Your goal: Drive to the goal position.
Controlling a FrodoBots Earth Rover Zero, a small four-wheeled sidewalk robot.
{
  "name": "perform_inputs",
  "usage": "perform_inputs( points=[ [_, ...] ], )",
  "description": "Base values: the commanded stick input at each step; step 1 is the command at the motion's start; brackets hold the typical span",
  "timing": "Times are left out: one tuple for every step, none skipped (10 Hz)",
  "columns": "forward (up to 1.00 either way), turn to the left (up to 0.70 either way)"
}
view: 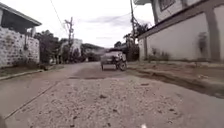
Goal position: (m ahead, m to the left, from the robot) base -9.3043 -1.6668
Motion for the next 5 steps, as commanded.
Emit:
perform_inputs(
  points=[
    [0.85, 0.00],
    [0.85, 0.00],
    [0.81, 0.00],
    [0.73, 0.00],
    [0.70, 0.00]
  ],
)
